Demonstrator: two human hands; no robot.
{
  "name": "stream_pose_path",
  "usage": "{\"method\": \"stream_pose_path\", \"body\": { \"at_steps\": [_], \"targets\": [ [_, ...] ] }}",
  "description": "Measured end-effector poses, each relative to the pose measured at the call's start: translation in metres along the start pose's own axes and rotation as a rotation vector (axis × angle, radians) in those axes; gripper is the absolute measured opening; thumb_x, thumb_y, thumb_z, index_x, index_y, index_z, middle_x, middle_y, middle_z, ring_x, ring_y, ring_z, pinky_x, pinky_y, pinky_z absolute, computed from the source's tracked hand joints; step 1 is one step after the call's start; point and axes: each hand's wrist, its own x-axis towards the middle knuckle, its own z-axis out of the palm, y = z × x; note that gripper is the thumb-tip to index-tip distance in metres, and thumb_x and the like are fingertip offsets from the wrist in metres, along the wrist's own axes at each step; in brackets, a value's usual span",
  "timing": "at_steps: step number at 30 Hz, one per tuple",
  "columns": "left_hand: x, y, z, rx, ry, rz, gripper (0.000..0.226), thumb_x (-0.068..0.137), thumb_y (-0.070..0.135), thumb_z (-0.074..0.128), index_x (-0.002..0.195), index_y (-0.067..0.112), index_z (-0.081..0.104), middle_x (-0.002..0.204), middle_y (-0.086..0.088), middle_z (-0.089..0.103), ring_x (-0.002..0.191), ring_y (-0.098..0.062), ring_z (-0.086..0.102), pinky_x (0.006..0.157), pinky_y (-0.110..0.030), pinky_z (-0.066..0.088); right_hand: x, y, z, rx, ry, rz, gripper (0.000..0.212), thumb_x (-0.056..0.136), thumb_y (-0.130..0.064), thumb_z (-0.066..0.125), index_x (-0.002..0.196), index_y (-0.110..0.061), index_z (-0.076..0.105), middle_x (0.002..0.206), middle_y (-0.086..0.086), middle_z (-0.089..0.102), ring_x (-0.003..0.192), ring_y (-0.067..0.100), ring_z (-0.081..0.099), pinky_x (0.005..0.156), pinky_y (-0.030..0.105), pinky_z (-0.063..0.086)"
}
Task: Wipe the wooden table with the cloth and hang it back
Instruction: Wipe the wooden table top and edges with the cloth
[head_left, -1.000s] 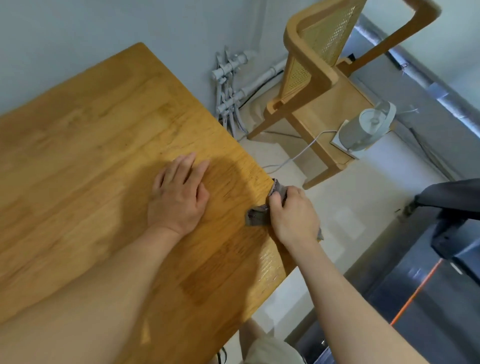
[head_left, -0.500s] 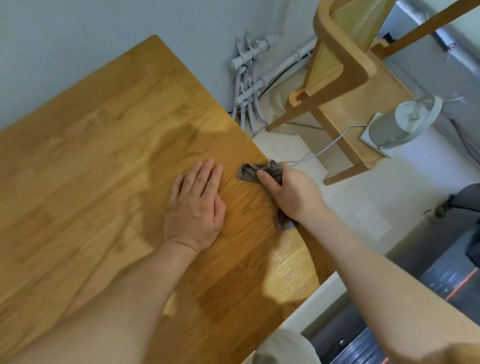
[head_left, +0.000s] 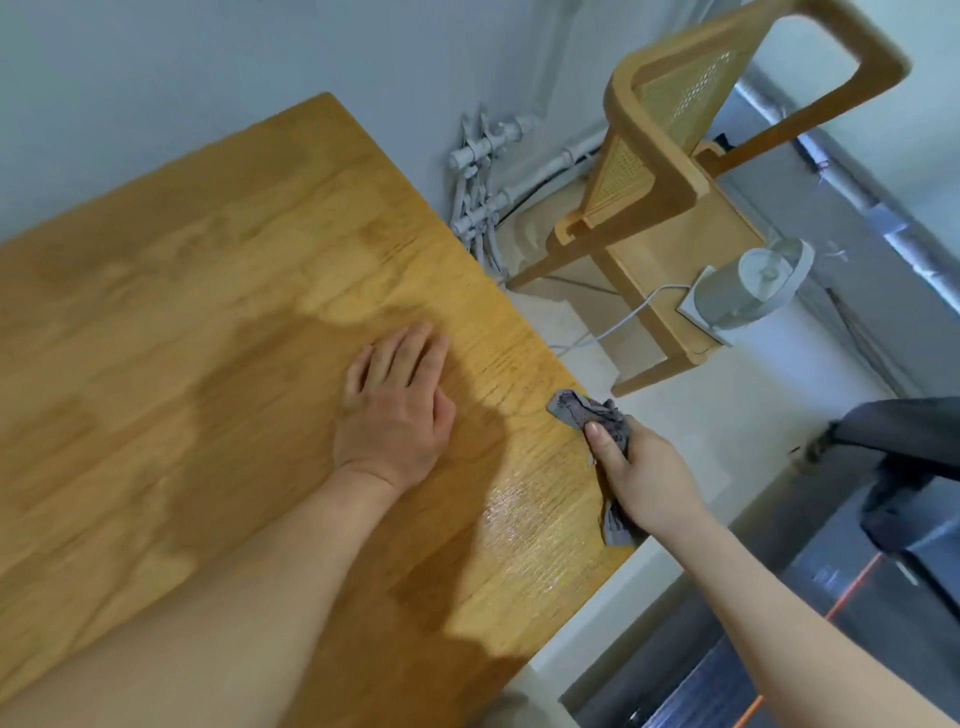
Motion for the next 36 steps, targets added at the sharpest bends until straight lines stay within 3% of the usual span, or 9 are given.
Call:
{"method": "stream_pose_path", "body": {
  "at_steps": [2, 6, 10, 15, 18, 22, 29, 33, 36],
  "targets": [
    [-0.001, 0.001, 0.0, -0.012, -0.014, -0.006, 0.05, 0.09, 0.032, 0.034, 0.137, 0.021, 0.046, 0.145, 0.001, 0.044, 0.135, -0.019, 0.035, 0.112, -0.042, 0.023, 0.011, -0.014, 0.0, -0.02, 0.019, -0.015, 0.039, 0.095, -0.056, 0.037, 0.076, -0.022, 0.043, 0.068, 0.0, 0.052, 0.07, 0.027, 0.054, 0.06, 0.034, 0.036],
    [0.001, -0.002, -0.005, -0.063, -0.048, -0.017, 0.051, 0.09, 0.033, 0.033, 0.14, 0.023, 0.043, 0.148, 0.003, 0.04, 0.137, -0.017, 0.032, 0.112, -0.042, 0.024, 0.058, -0.068, 0.01, -0.093, 0.04, -0.143, 0.044, 0.097, -0.055, 0.037, 0.096, -0.014, 0.051, 0.082, 0.005, 0.058, 0.079, 0.029, 0.057, 0.062, 0.035, 0.039],
    [0.018, -0.011, -0.01, -0.033, -0.082, 0.034, 0.052, 0.09, 0.033, 0.033, 0.14, 0.023, 0.042, 0.15, 0.001, 0.038, 0.136, -0.019, 0.033, 0.108, -0.04, 0.025, 0.116, -0.138, 0.02, -0.081, 0.082, -0.254, 0.047, 0.099, -0.051, 0.037, 0.102, -0.008, 0.055, 0.094, 0.015, 0.065, 0.088, 0.036, 0.062, 0.064, 0.036, 0.04],
    [0.084, -0.047, -0.02, 0.01, -0.083, -0.243, 0.057, 0.095, 0.04, 0.019, 0.15, 0.026, 0.021, 0.159, 0.0, 0.015, 0.146, -0.018, 0.01, 0.117, -0.048, 0.01, 0.171, -0.201, 0.033, -0.058, 0.076, -0.282, 0.045, 0.099, -0.05, 0.037, 0.106, -0.01, 0.055, 0.1, 0.011, 0.066, 0.09, 0.03, 0.062, 0.07, 0.037, 0.045],
    [0.114, -0.062, -0.019, -0.008, -0.074, -0.323, 0.056, 0.097, 0.042, 0.018, 0.151, 0.027, 0.011, 0.161, 0.001, 0.007, 0.147, -0.016, 0.0, 0.118, -0.049, 0.005, 0.193, -0.225, 0.039, -0.104, 0.092, -0.305, 0.046, 0.099, -0.049, 0.036, 0.109, -0.009, 0.054, 0.099, 0.009, 0.064, 0.088, 0.027, 0.06, 0.067, 0.033, 0.038],
    [0.115, -0.065, -0.014, 0.025, 0.017, -0.324, 0.056, 0.096, 0.04, 0.02, 0.151, 0.025, 0.021, 0.16, 0.001, 0.015, 0.147, -0.016, 0.008, 0.118, -0.048, 0.009, 0.22, -0.254, 0.044, -0.106, 0.103, -0.362, 0.046, 0.1, -0.048, 0.037, 0.109, -0.006, 0.053, 0.104, 0.011, 0.063, 0.095, 0.032, 0.061, 0.068, 0.034, 0.037],
    [0.122, -0.067, -0.016, 0.02, -0.028, -0.351, 0.058, 0.095, 0.043, 0.016, 0.15, 0.028, 0.017, 0.16, 0.002, 0.013, 0.147, -0.016, 0.006, 0.119, -0.044, 0.003, 0.28, -0.33, 0.054, -0.085, 0.047, -0.403, 0.047, 0.1, -0.045, 0.035, 0.118, -0.004, 0.049, 0.119, 0.017, 0.059, 0.11, 0.036, 0.057, 0.077, 0.038, 0.037],
    [0.124, -0.069, -0.017, 0.0, 0.041, -0.358, 0.055, 0.094, 0.038, 0.026, 0.147, 0.025, 0.027, 0.156, 0.002, 0.026, 0.144, -0.017, 0.019, 0.118, -0.045, 0.011, 0.291, -0.347, 0.058, -0.121, 0.042, -0.493, 0.05, 0.101, -0.042, 0.035, 0.134, -0.006, 0.04, 0.133, 0.015, 0.05, 0.122, 0.035, 0.048, 0.091, 0.042, 0.041],
    [0.119, -0.066, -0.017, -0.071, 0.114, -0.363, 0.055, 0.091, 0.03, 0.033, 0.146, 0.023, 0.027, 0.15, 0.0, 0.035, 0.139, -0.017, 0.029, 0.117, -0.044, 0.016, 0.272, -0.324, 0.055, -0.147, 0.032, -0.598, 0.063, 0.099, -0.041, 0.039, 0.15, -0.009, 0.022, 0.153, 0.011, 0.031, 0.136, 0.033, 0.034, 0.103, 0.042, 0.037]
  ]
}}
